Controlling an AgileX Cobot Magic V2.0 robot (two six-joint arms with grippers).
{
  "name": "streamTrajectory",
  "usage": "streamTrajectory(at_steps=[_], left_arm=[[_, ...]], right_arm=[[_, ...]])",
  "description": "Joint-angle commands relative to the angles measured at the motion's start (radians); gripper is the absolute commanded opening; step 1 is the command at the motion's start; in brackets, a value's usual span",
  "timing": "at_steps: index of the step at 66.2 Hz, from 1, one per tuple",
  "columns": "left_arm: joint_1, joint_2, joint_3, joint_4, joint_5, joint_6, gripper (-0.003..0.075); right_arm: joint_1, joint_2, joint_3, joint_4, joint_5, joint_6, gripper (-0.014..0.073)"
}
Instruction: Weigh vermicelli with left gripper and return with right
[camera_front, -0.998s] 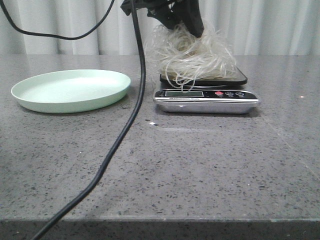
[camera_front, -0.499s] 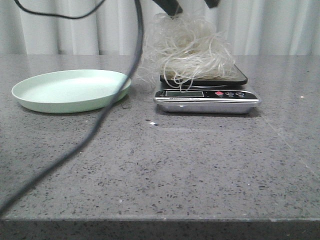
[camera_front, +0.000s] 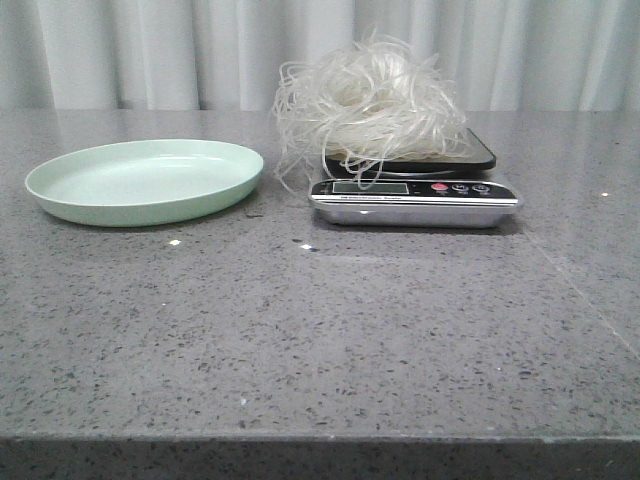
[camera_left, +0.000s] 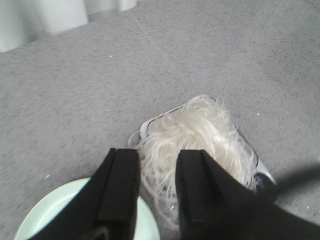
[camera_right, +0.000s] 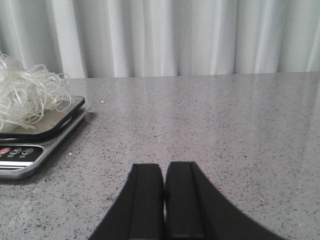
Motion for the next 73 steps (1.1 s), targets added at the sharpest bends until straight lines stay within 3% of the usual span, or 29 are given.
streamTrajectory(at_steps=[1,19,39,59,69,73], left_arm=[[0.002,-0.137,0.07,0.021,-0.063,-0.001,0.0239],[0.002,-0.476,0.592,0.021,-0.298,0.02,0.0239],[0.002,-0.84,1.054,0.031,-0.474,0.023,0.0239],[0.002,-1.208,1.424,0.045,-0.648,0.024,0.0236],[0.002,-1.382,1.554,0.045,-0.693,0.024,0.012],[0.002,-1.441,1.58,0.045,-0.697,0.024,0.013]], right_arm=[[0.002,-0.017,-0.007,-0.001,-0.074,0.001,0.0178],[0.002,-0.017,-0.007,-0.001,-0.074,0.001,0.0178],[0.002,-0.016,-0.007,-0.001,-0.074,0.001,0.0178],[0.002,-0.016,-0.007,-0.001,-0.074,0.001,0.0178],[0.002,-0.016,-0.007,-0.001,-0.074,0.001,0.0178],[0.002,-0.016,-0.007,-0.001,-0.074,0.001,0.0178]])
